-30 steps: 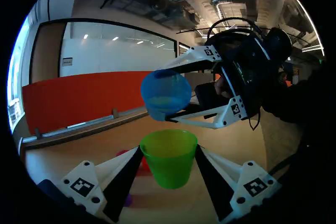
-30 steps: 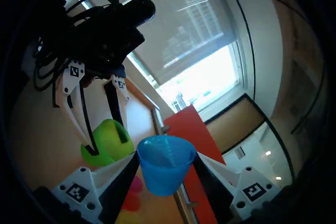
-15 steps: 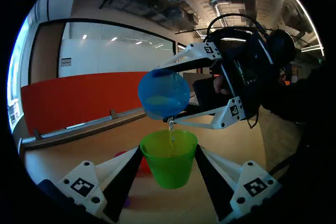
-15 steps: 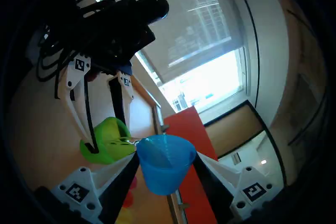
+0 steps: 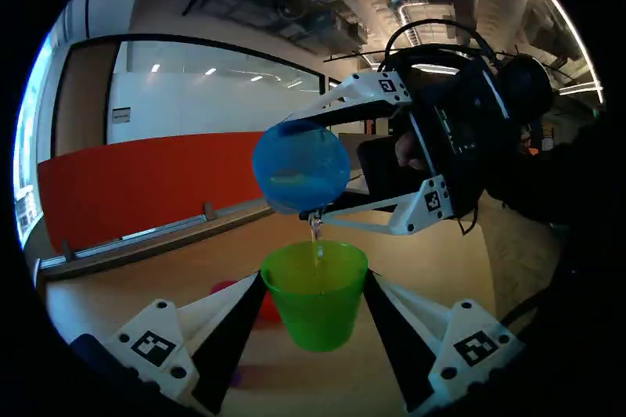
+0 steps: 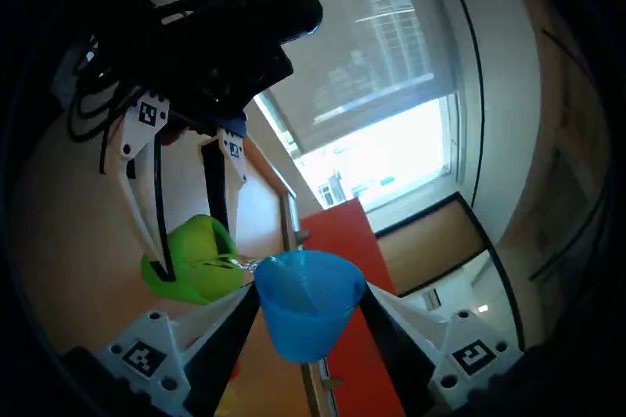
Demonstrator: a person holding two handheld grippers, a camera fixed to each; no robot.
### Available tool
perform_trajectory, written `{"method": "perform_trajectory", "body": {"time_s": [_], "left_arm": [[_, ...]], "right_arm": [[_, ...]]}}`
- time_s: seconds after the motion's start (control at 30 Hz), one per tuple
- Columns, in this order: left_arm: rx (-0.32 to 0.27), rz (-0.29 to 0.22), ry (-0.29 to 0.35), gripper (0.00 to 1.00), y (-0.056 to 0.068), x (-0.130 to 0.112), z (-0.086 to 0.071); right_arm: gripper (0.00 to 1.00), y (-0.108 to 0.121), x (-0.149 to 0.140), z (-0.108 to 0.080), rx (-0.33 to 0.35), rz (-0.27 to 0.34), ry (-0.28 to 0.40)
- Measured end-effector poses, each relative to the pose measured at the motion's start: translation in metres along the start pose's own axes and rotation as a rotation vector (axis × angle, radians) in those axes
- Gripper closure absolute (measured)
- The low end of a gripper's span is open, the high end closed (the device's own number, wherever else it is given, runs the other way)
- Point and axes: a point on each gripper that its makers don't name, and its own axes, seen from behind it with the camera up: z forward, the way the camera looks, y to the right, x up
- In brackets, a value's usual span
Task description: Pour water
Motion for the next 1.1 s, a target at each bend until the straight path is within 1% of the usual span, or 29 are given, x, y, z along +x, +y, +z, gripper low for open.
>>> {"method": "perform_trajectory", "body": {"time_s": [0.17,0.7,0.97,1.1], "left_arm": [[-0.003,0.001,0.001,0.13,0.0009,0.0012,0.0003],[-0.004,0.009,0.0,0.12,0.0028,0.0035,-0.0002],[-0.009,0.01,-0.002,0.13,0.0043,0.0024,0.0013],[-0.011,0.012,-0.004,0.12,0.0052,0.0023,0.0017]], "right_arm": [[0.08,0.0039,-0.0004,-0.0005,-0.003,-0.012,-0.001],[0.08,0.0068,0.0002,0.0018,-0.002,-0.081,-0.011],[0.08,0.0085,0.0002,0.001,-0.002,-0.093,-0.01],[0.08,0.0088,-0.0005,0.0001,0.001,-0.108,-0.013]]}}
